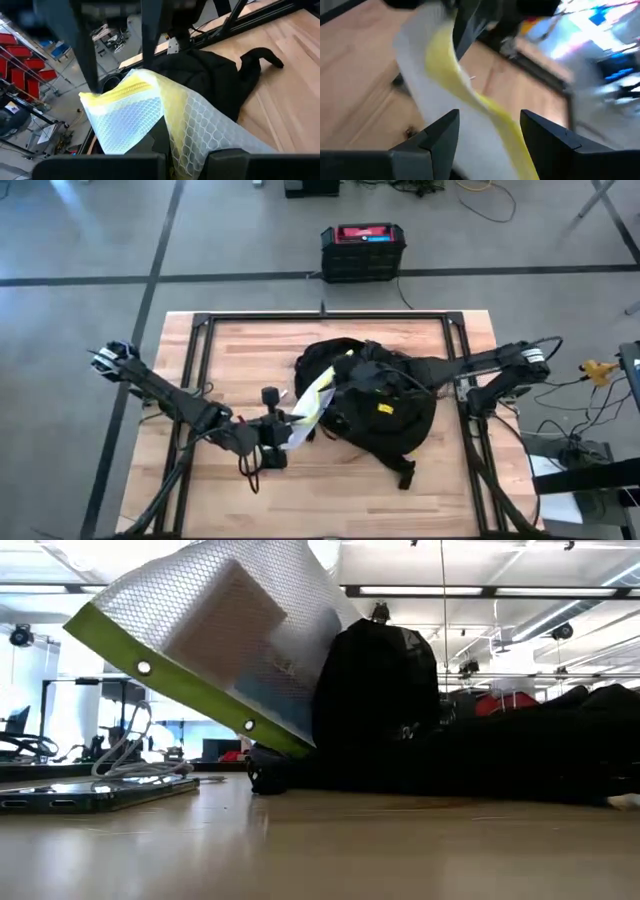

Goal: Unpack backpack
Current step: Remove the yellow green zip bag from the black backpack, then open the yellow green zip bag

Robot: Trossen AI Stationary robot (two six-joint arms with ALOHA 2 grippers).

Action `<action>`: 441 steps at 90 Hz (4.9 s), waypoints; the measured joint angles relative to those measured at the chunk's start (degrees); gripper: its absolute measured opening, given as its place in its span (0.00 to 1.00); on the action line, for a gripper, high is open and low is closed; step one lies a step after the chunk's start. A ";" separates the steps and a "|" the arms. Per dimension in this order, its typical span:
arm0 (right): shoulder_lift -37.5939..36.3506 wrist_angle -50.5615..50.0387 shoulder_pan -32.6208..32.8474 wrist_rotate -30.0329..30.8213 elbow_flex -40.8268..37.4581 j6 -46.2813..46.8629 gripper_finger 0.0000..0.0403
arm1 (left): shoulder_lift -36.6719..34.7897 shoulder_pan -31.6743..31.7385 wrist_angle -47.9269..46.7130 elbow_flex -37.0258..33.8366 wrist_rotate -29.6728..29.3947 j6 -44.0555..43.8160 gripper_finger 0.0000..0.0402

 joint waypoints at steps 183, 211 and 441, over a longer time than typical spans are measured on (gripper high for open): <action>12.61 -25.17 -0.08 6.81 18.59 3.72 0.00 | -2.29 -8.31 -6.92 -7.12 -0.40 -55.64 0.37; 12.97 -24.49 1.08 -0.41 18.59 -0.18 0.05 | -2.27 -8.31 11.43 -15.37 -3.17 -43.86 0.36; 16.54 -32.26 10.46 24.78 16.42 34.06 0.00 | -7.59 -9.80 8.44 -19.62 -6.97 -44.53 0.56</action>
